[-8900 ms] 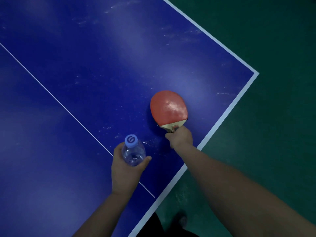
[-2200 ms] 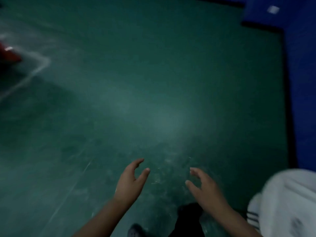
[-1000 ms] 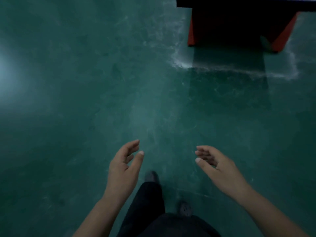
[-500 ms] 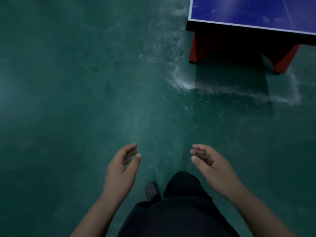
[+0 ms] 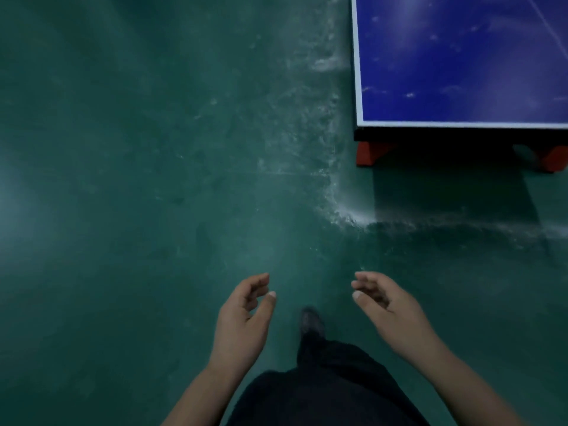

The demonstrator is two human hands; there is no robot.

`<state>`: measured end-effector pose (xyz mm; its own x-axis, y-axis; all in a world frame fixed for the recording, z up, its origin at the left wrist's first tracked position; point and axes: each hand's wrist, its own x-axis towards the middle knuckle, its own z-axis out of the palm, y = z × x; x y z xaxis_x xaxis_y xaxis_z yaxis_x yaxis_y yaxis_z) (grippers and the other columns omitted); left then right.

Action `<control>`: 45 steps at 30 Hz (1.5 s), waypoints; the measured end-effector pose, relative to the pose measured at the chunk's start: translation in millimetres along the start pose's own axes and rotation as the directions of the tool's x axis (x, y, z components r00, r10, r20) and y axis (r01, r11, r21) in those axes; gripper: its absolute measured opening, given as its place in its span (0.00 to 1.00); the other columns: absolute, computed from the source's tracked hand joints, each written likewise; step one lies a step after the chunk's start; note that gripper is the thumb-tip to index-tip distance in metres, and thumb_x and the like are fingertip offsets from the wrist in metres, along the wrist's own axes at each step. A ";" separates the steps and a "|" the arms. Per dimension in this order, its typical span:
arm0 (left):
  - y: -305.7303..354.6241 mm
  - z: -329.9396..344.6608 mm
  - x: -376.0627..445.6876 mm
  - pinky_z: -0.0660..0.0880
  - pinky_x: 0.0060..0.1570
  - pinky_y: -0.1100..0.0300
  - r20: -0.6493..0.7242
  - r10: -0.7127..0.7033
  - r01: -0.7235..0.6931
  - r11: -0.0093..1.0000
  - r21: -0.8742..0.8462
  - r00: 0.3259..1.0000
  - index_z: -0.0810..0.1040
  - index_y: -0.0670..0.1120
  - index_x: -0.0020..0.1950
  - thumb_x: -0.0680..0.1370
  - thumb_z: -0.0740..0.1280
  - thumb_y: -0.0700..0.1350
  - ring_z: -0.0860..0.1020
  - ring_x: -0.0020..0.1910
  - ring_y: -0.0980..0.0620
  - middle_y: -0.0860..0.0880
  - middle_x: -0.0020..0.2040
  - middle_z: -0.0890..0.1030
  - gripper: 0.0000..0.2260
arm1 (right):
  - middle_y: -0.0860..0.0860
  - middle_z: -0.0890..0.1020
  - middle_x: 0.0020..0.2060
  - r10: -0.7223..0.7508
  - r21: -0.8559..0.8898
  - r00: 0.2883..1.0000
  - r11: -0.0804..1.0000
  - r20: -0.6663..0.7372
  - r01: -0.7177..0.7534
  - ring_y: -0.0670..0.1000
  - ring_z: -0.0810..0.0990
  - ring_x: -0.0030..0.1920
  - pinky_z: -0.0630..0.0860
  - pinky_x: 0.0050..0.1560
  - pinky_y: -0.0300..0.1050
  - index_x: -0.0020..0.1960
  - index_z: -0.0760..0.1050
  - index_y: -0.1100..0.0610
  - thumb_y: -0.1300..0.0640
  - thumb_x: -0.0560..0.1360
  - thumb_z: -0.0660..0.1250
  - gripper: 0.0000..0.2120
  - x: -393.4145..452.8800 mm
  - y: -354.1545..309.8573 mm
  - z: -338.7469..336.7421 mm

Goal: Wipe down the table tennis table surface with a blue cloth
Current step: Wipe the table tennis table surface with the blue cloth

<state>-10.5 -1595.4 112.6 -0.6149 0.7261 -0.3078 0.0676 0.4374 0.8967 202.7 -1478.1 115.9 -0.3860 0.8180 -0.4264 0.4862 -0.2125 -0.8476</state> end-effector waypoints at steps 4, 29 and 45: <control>42.6 -8.6 106.6 0.75 0.59 0.62 -0.052 0.019 -0.020 0.999 -0.036 0.998 0.80 0.54 0.56 0.79 0.70 0.39 0.81 0.55 0.61 0.55 0.55 0.84 0.11 | 0.41 0.83 0.51 -0.036 -0.002 0.999 0.999 0.003 0.036 0.35 0.79 0.50 0.73 0.49 0.25 0.60 0.77 0.46 0.59 0.79 0.69 0.12 100.3 -62.9 -5.8; 269.8 54.5 781.3 0.75 0.60 0.60 0.343 0.068 -0.097 0.993 0.069 0.937 0.80 0.60 0.56 0.79 0.70 0.44 0.80 0.57 0.61 0.64 0.54 0.83 0.11 | 0.40 0.83 0.51 0.055 0.078 0.957 0.996 -0.286 -0.034 0.36 0.80 0.53 0.76 0.54 0.32 0.56 0.75 0.39 0.58 0.78 0.69 0.15 679.3 -338.0 -28.1; 451.1 207.8 1137.5 0.77 0.59 0.57 0.398 0.186 -0.266 0.951 0.156 0.898 0.79 0.61 0.58 0.79 0.70 0.47 0.80 0.58 0.56 0.61 0.56 0.83 0.11 | 0.39 0.82 0.54 0.093 0.121 0.952 0.991 -0.291 -0.060 0.34 0.79 0.55 0.76 0.56 0.34 0.59 0.74 0.38 0.54 0.80 0.68 0.12 1023.1 -445.3 -178.1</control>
<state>-516.2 -461.9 100.9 -0.2269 0.9449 -0.2360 0.3507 0.3054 0.8853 -269.0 -451.4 113.2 -0.0944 0.9146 -0.3932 0.4098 -0.3243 -0.8526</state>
